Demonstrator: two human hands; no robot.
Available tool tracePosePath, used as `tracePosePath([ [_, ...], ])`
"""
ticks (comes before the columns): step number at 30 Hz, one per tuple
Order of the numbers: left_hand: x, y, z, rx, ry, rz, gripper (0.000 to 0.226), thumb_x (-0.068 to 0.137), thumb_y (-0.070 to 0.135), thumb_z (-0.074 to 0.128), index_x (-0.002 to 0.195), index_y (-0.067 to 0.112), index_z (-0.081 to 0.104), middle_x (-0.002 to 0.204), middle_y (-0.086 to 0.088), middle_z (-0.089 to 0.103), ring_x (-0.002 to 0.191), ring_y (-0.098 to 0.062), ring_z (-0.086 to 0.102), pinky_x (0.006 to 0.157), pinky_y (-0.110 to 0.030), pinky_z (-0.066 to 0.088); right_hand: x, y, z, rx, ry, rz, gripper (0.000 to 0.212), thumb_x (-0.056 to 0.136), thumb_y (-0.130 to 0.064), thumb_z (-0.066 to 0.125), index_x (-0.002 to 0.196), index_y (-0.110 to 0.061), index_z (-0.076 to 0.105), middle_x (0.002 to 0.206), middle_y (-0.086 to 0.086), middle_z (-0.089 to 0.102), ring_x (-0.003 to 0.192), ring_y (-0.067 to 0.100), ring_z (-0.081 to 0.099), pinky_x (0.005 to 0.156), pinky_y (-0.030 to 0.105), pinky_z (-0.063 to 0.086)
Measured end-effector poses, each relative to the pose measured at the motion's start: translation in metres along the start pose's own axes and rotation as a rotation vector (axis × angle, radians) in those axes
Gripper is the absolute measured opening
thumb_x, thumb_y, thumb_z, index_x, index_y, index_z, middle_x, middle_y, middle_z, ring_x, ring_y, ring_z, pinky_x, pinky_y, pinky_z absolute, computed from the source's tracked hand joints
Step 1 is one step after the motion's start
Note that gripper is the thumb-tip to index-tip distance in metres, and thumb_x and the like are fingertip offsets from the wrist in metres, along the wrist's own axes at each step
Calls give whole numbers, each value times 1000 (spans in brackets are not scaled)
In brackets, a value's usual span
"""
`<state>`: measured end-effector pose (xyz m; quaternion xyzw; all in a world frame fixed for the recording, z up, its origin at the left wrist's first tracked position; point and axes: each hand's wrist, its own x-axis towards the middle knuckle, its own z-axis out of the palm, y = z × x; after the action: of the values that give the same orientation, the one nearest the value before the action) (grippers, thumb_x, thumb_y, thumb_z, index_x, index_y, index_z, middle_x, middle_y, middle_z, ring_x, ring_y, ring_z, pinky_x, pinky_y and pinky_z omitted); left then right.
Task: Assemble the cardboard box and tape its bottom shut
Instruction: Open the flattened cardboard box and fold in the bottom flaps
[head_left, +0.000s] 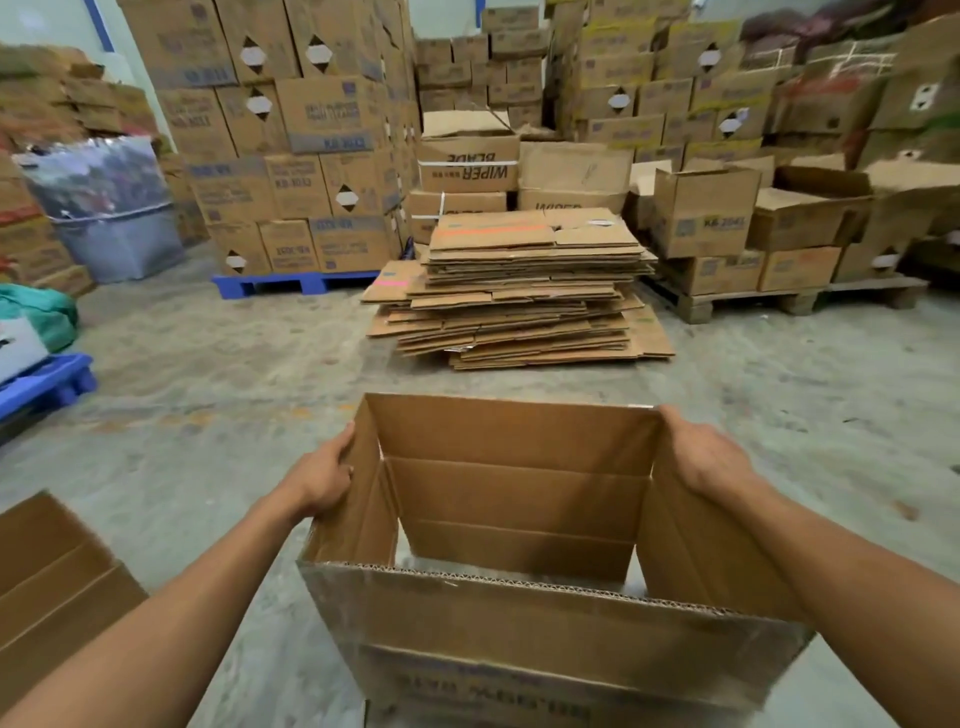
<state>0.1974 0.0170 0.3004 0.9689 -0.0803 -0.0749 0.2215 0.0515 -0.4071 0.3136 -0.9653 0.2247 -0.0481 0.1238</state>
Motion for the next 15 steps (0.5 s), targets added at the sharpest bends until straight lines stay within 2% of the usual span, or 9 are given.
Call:
tracePosePath([
  [3, -3, 15, 13, 4, 18, 48, 68, 99, 20, 47, 156, 36, 14, 149, -10, 47, 129, -34, 51, 103, -39, 43, 4, -5, -2, -9, -57, 37, 67, 100, -18, 35, 155, -40, 2, 137, 22, 55, 116, 37, 59, 97, 49, 49],
  [7, -11, 43, 41, 123, 21, 99, 67, 99, 28, 47, 155, 41, 12, 142, -9, 55, 124, -34, 54, 97, -38, 45, 8, -4, -2, 17, -100, 71, 75, 97, -13, 40, 155, -37, -1, 133, 24, 57, 114, 38, 60, 95, 50, 50],
  [9, -16, 53, 50, 167, 12, 123, 67, 99, 31, 48, 155, 39, 13, 146, -9, 50, 129, -33, 50, 100, -38, 41, 12, 0, 2, 114, -85, 98, 68, 99, -17, 39, 156, -31, 5, 137, 25, 54, 119, 41, 57, 98, 50, 48],
  [12, -24, 53, 57, 150, -75, 125, 65, 100, 39, 48, 155, 38, 14, 151, -14, 44, 137, -35, 40, 106, -36, 35, 14, 8, 6, 280, -10, 156, 54, 102, -39, 27, 153, -21, 23, 150, 20, 44, 132, 41, 46, 109, 50, 38],
  [14, -28, 49, 59, 115, -134, 142, 67, 100, 42, 47, 156, 37, 11, 153, -16, 40, 139, -35, 38, 109, -35, 32, 8, 6, 9, 420, 13, 188, 56, 101, -44, 18, 139, -12, 47, 141, 21, 52, 125, 40, 51, 105, 51, 41],
  [15, -29, 47, 60, 104, -153, 152, 68, 100, 42, 47, 156, 37, 9, 155, -15, 37, 140, -35, 37, 110, -35, 31, 4, 3, 11, 503, -9, 229, 55, 102, -43, 17, 127, -10, 54, 130, 22, 59, 115, 39, 56, 96, 51, 47],
])
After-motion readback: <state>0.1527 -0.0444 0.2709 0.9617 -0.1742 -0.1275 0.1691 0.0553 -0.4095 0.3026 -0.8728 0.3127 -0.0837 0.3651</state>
